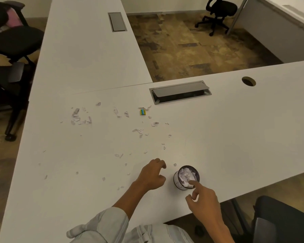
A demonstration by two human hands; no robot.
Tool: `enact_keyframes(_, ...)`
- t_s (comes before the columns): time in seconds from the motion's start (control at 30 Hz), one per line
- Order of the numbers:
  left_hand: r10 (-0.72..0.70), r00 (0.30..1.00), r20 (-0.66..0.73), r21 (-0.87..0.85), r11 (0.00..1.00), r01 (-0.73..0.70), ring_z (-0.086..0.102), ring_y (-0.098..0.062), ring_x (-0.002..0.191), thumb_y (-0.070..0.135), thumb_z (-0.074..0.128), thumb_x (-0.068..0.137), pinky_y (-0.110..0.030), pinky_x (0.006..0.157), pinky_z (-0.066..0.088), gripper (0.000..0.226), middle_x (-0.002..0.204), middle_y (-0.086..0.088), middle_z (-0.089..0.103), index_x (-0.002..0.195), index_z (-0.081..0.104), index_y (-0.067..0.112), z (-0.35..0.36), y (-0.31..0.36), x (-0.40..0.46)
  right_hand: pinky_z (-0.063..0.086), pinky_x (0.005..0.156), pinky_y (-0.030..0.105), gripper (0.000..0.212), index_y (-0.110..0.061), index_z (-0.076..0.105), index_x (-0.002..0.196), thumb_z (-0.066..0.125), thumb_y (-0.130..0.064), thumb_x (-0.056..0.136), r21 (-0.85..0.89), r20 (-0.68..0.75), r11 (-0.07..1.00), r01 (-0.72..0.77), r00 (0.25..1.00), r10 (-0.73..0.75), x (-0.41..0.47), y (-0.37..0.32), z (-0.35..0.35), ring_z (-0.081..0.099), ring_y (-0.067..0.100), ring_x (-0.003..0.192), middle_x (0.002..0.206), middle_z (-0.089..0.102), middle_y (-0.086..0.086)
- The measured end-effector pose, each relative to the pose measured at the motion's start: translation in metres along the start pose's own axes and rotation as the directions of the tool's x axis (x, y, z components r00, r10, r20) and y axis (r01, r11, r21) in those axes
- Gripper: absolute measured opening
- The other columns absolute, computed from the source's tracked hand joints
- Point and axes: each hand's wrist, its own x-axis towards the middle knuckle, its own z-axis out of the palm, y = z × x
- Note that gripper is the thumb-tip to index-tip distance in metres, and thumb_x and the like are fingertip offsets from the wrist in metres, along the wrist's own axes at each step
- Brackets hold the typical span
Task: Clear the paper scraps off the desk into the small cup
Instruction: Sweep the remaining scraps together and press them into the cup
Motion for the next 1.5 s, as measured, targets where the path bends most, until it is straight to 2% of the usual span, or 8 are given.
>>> enact_keyframes(0.2, -0.127, 0.98, -0.154, -0.033, 0.992, 0.123, 0.052, -0.014, 0.103, 0.023, 0.058, 0.075, -0.031, 0.08, 0.049, 0.035, 0.111, 0.004, 0.055, 0.11, 0.056, 0.018, -0.01, -0.039, -0.017, 0.054, 0.058, 0.015, 0.034, -0.023, 0.067, 0.104, 0.074, -0.009, 0.074, 0.251, -0.044, 0.955, 0.157, 0.988, -0.15, -0.001, -0.024, 0.004, 0.063, 0.003, 0.073, 0.085, 0.063, -0.015)
enact_keyframes(0.37, -0.272, 0.94, -0.208, -0.006, 0.961, 0.277, 0.044, -0.021, 0.117, 0.032, 0.063, 0.067, -0.033, 0.087, 0.048, 0.053, 0.124, -0.003, 0.049, 0.116, 0.054, 0.014, -0.022, -0.084, -0.043, 0.051, 0.07, 0.01, 0.043, -0.021, 0.061, 0.114, 0.075, -0.013, 0.074, 0.51, 0.26, 0.859, -0.036, 0.959, -0.115, 0.021, -0.077, 0.039, 0.063, 0.001, 0.097, 0.11, 0.065, -0.007)
enact_keyframes(0.53, -0.331, 0.896, -0.297, 0.012, 0.937, 0.35, 0.028, -0.03, 0.134, 0.046, 0.067, 0.057, -0.043, 0.099, 0.039, 0.075, 0.138, -0.013, 0.039, 0.122, 0.052, 0.012, -0.037, -0.12, -0.066, 0.033, 0.109, 0.03, 0.077, -0.013, 0.038, 0.142, 0.074, -0.028, 0.075, 0.26, 0.293, 0.965, -0.024, 0.954, -0.056, 0.07, -0.111, 0.088, 0.033, 0.022, 0.138, 0.151, 0.033, 0.006)
enact_keyframes(0.73, -0.414, 0.853, -0.317, 0.004, 0.899, 0.438, 0.024, -0.029, 0.135, 0.051, 0.067, 0.055, -0.043, 0.103, 0.036, 0.085, 0.143, -0.013, 0.033, 0.128, 0.046, 0.012, -0.055, -0.153, -0.082, 0.007, 0.116, 0.051, 0.098, -0.008, 0.0, 0.15, 0.063, -0.045, 0.084, -0.033, 0.226, 0.978, -0.206, 0.952, 0.208, 0.123, -0.114, 0.117, -0.012, 0.043, 0.143, 0.154, -0.017, 0.026)
enact_keyframes(0.93, -0.535, 0.772, -0.343, -0.011, 0.824, 0.566, 0.024, -0.035, 0.135, 0.065, 0.052, 0.05, -0.048, 0.104, 0.034, 0.1, 0.144, -0.018, 0.032, 0.132, 0.044, 0.008, -0.063, -0.189, -0.1, 0.004, 0.114, 0.059, 0.094, -0.002, -0.003, 0.15, 0.033, -0.064, 0.089, -0.077, 0.086, 0.954, -0.291, 0.951, 0.297, 0.127, -0.116, 0.157, -0.017, 0.042, 0.142, 0.152, -0.014, 0.032)
enact_keyframes(1.13, -0.652, 0.683, -0.328, -0.02, 0.728, 0.686, 0.017, -0.043, 0.139, 0.083, 0.049, 0.046, -0.053, 0.11, 0.025, 0.122, 0.151, -0.027, 0.02, 0.139, 0.036, 0.004, -0.064, -0.228, -0.116, -0.002, 0.117, 0.051, 0.089, -0.007, -0.005, 0.151, 0.026, -0.065, 0.09, -0.154, 0.166, 0.983, 0.103, 0.983, -0.077, 0.102, -0.145, 0.197, -0.023, 0.032, 0.143, 0.156, -0.016, 0.023)
enact_keyframes(1.27, -0.736, 0.601, -0.311, -0.101, 0.654, 0.75, 0.006, -0.042, 0.142, 0.092, 0.045, 0.041, -0.053, 0.115, 0.014, 0.139, 0.154, -0.028, 0.005, 0.147, 0.021, 0.004, -0.081, -0.25, -0.114, -0.003, 0.118, 0.04, 0.082, -0.012, 0.002, 0.152, 0.032, -0.06, 0.092, 0.026, 0.137, 0.948, 0.318, 0.938, -0.319, 0.119, -0.157, 0.191, -0.019, 0.015, 0.145, 0.159, -0.015, 0.006)
enact_keyframes(1.5, -0.85, 0.452, -0.272, -0.141, 0.5, 0.855, 0.001, -0.038, 0.144, 0.097, 0.042, 0.04, -0.059, 0.111, 0.018, 0.145, 0.157, -0.021, -0.003, 0.149, 0.008, 0.008, -0.136, -0.298, -0.091, 0.015, 0.111, 0.063, 0.087, 0.002, 0.02, 0.147, 0.045, -0.055, 0.086, -0.013, -0.146, 0.996, -0.083, 0.986, 0.08, 0.243, -0.126, 0.14, 0.008, 0.039, 0.144, 0.154, 0.01, 0.029)
